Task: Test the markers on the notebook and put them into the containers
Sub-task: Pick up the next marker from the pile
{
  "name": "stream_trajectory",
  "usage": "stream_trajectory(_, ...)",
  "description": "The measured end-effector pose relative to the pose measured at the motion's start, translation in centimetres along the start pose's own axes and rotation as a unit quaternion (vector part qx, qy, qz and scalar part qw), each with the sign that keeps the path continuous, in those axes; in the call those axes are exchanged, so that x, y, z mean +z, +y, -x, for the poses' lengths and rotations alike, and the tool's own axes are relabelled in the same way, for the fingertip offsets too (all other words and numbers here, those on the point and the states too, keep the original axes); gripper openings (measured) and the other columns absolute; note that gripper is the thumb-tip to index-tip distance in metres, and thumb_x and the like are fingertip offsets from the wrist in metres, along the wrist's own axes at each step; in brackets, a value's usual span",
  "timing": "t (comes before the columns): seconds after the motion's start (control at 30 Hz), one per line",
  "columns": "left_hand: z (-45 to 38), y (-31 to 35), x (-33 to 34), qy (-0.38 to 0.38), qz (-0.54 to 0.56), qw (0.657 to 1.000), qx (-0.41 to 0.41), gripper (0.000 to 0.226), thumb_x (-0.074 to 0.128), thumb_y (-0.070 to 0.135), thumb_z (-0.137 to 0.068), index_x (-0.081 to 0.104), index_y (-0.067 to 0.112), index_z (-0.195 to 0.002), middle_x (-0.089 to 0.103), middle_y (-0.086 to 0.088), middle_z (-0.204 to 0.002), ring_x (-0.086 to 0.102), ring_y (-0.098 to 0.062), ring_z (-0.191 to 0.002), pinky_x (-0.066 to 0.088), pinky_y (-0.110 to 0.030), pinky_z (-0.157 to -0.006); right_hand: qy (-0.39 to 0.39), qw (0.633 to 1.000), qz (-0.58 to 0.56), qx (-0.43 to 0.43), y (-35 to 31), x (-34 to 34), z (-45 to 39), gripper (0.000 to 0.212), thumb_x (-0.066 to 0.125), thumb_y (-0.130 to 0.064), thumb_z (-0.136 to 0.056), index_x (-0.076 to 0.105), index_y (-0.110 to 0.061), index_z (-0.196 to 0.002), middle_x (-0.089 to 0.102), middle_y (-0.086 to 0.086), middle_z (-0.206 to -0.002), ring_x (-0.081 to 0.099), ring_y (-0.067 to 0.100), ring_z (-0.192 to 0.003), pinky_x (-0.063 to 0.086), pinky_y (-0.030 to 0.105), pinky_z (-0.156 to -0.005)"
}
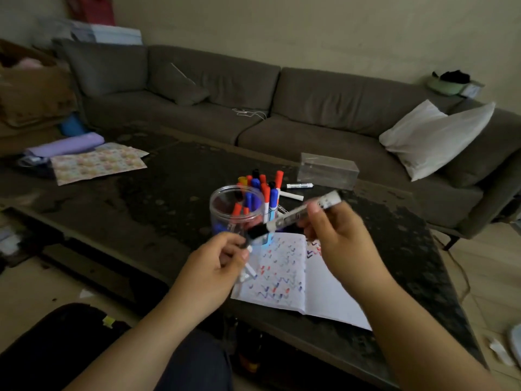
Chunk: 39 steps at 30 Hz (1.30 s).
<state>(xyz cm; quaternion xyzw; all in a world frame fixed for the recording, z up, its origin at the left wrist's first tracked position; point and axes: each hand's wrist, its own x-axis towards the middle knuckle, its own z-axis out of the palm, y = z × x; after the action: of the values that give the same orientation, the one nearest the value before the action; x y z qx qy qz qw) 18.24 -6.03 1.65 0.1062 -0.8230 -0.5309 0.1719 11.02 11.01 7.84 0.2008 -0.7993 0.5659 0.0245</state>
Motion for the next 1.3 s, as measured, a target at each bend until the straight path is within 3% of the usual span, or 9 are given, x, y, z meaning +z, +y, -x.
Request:
stream_trajectory(0.1, -0.7, 0.1, -1.8, 0.057, -0.036, 0.998, 0.012, 0.014, 0.058, 0.020, -0.089, 0.056, 0.032, -0.095, 0.061, 0.012, -0.083, 0.058, 0.000, -0.074, 0.042, -0.010, -0.063, 0.022, 0.996, 0.040, -0.070, -2.2, 0.7, -2.2, 0.010, 0.046, -0.034, -0.096, 0.051, -0.033, -0.087, 0.063, -0.007, -0.081, 0.059, -0.003, -0.073, 0.048, 0.012, -0.062)
stream_trajectory(0.2, -0.9, 0.2, -2.8, 0.077, -0.053, 0.996, 0.008, 0.012, 0.057, 0.022, -0.090, 0.056, 0.030, -0.100, 0.059, 0.013, -0.084, 0.057, 0.001, -0.073, 0.040, -0.003, -0.059, -0.021, 0.989, 0.104, -0.100, -3.1, 2.6, -4.5, 0.007, 0.047, -0.031, -0.097, 0.050, -0.028, -0.092, 0.056, -0.017, -0.080, 0.056, -0.006, -0.069, 0.042, 0.004, -0.057)
stream_trajectory(0.37, -0.8, -0.2, -3.1, 0.071, -0.066, 0.995, -0.005, 0.012, 0.057, 0.023, -0.091, 0.057, 0.027, -0.102, 0.059, 0.012, -0.083, 0.056, 0.000, -0.073, 0.040, -0.002, -0.060, -0.140, 0.954, 0.261, -0.045, -1.6, 5.9, -6.9, 0.025, 0.049, -0.032, -0.097, 0.055, -0.008, -0.099, 0.054, 0.002, -0.090, 0.053, 0.012, -0.076, 0.042, 0.022, -0.066)
stream_trajectory(0.47, -0.8, -0.7, -2.8, 0.049, -0.079, 0.996, -0.011, 0.009, 0.057, 0.024, -0.091, 0.056, 0.032, -0.095, 0.059, 0.011, -0.083, 0.056, 0.000, -0.072, 0.040, -0.004, -0.059, -0.201, 0.921, 0.333, -0.020, -0.5, 6.7, -7.4, 0.032, 0.050, -0.038, -0.095, 0.060, -0.011, -0.107, 0.051, 0.008, -0.108, 0.054, 0.018, -0.092, 0.041, 0.027, -0.076)
stream_trajectory(0.57, -0.9, -1.0, -2.2, 0.032, -0.089, 0.996, -0.006, 0.012, 0.057, 0.023, -0.090, 0.054, 0.035, -0.087, 0.059, 0.012, -0.079, 0.055, 0.003, -0.067, 0.039, -0.004, -0.058, -0.171, 0.943, 0.282, -0.042, -0.1, 6.1, -7.0, 0.035, 0.053, -0.040, -0.093, 0.057, -0.020, -0.121, 0.050, 0.001, -0.114, 0.051, 0.011, -0.096, 0.041, 0.024, -0.082)
stream_trajectory(0.67, -1.2, -1.4, -0.9, 0.010, -0.101, 0.995, 0.001, 0.005, 0.057, 0.023, -0.090, 0.058, 0.028, -0.094, 0.060, 0.013, -0.079, 0.057, 0.002, -0.070, 0.040, -0.005, -0.060, -0.107, 0.962, 0.240, -0.069, 1.0, 4.7, -6.4, 0.024, 0.054, -0.035, -0.094, 0.055, -0.026, -0.116, 0.054, -0.003, -0.100, 0.050, 0.006, -0.079, 0.039, 0.015, -0.069)
stream_trajectory(0.8, -1.8, -1.7, 1.9, -0.043, -0.096, 0.994, -0.003, 0.006, 0.056, 0.025, -0.091, 0.056, 0.030, -0.094, 0.062, 0.012, -0.086, 0.059, 0.003, -0.077, 0.045, -0.009, -0.068, -0.077, 0.972, 0.222, 0.033, 4.5, 2.2, -6.2, 0.020, 0.055, -0.032, -0.094, 0.056, -0.024, -0.113, 0.059, -0.002, -0.095, 0.057, 0.010, -0.082, 0.049, 0.021, -0.072)
stream_trajectory(1.0, -3.8, -1.6, 6.8, -0.080, -0.114, 0.990, 0.001, 0.012, 0.056, 0.026, -0.091, 0.057, 0.028, -0.102, 0.057, 0.014, -0.089, 0.056, 0.001, -0.081, 0.039, -0.007, -0.065, -0.072, 0.956, 0.248, 0.139, 10.6, -1.1, -6.2, 0.019, 0.055, -0.030, -0.094, 0.056, -0.024, -0.113, 0.057, -0.007, -0.100, 0.053, 0.005, -0.078, 0.039, 0.012, -0.056)
stream_trajectory(1.3, -8.6, -1.6, 12.6, -0.068, -0.157, 0.985, 0.021, 0.020, 0.050, 0.026, -0.094, 0.055, 0.027, -0.113, 0.057, 0.012, -0.105, 0.050, 0.000, -0.081, 0.038, -0.013, -0.067, -0.085, 0.940, 0.300, 0.141, 17.3, -1.2, -11.3, 0.035, 0.056, -0.026, -0.094, 0.056, -0.016, -0.128, 0.058, 0.005, -0.120, 0.060, 0.019, -0.103, 0.050, 0.029, -0.089)
